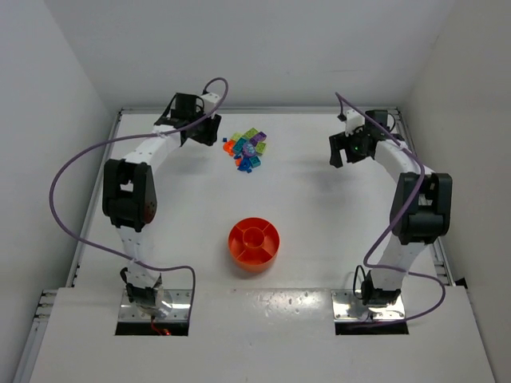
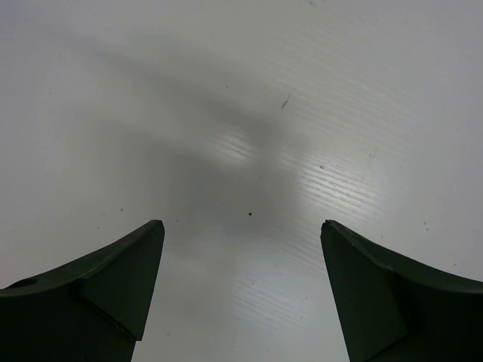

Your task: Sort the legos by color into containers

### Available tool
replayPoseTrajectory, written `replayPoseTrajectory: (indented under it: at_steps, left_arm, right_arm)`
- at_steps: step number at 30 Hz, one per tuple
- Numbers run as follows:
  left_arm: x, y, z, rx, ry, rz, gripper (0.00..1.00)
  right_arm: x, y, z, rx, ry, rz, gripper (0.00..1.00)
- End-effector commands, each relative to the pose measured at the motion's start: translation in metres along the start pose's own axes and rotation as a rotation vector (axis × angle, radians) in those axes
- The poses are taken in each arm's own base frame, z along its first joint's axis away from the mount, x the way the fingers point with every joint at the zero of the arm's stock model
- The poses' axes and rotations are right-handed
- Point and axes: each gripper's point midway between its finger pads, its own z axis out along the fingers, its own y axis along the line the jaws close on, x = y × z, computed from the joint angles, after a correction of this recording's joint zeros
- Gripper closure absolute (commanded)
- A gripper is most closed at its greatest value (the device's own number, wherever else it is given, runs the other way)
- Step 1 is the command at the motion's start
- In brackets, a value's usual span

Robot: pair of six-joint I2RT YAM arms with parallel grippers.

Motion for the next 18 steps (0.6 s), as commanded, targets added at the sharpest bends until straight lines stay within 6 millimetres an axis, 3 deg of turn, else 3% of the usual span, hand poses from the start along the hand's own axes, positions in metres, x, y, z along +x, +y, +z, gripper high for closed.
replayPoseTrajectory:
  at_steps: [1, 2, 5, 7, 10, 14, 15, 17, 18]
  left_arm:
    - [-0.014, -0.024, 0.008, 0.106, -0.017, -0.048, 0.46]
    - [-0.016, -0.037, 0.012, 0.133, -0.018, -0.035, 0.46]
    - [-0.021, -0.046, 0.014, 0.153, -0.022, -0.046, 0.43]
    - [-0.020, -0.065, 0.020, 0.182, -0.010, -0.038, 0.39]
    - [-0.017, -0.082, 0.028, 0.174, 0.013, -0.071, 0.21]
    - [-0.017, -0.086, 0.033, 0.086, 0.033, -0.162, 0.11]
    - [-0.019, -0.084, 0.034, 0.068, 0.024, -0.185, 0.11]
    - [-0.017, -0.098, 0.038, 0.056, 0.038, -0.233, 0.11]
    - [-0.011, -0.091, 0.043, 0.010, 0.050, -0.250, 0.11]
  right_arm:
    - [-0.033, 0.009, -0.003, -0.027, -0.074, -0.028, 0.15]
    - [-0.030, 0.009, 0.000, -0.031, -0.065, -0.024, 0.15]
    - [-0.030, 0.011, 0.001, -0.028, -0.062, -0.031, 0.15]
    - [-0.027, 0.010, 0.004, -0.022, -0.051, -0.028, 0.15]
    - [-0.025, 0.012, 0.007, -0.019, -0.046, -0.034, 0.15]
    - [-0.026, 0.015, 0.006, -0.014, -0.051, -0.043, 0.15]
    - [-0.021, 0.015, 0.007, -0.007, -0.038, -0.040, 0.15]
    - [-0.019, 0.014, 0.005, 0.002, -0.035, -0.039, 0.15]
    - [-0.019, 0.014, 0.005, 0.002, -0.035, -0.048, 0.15]
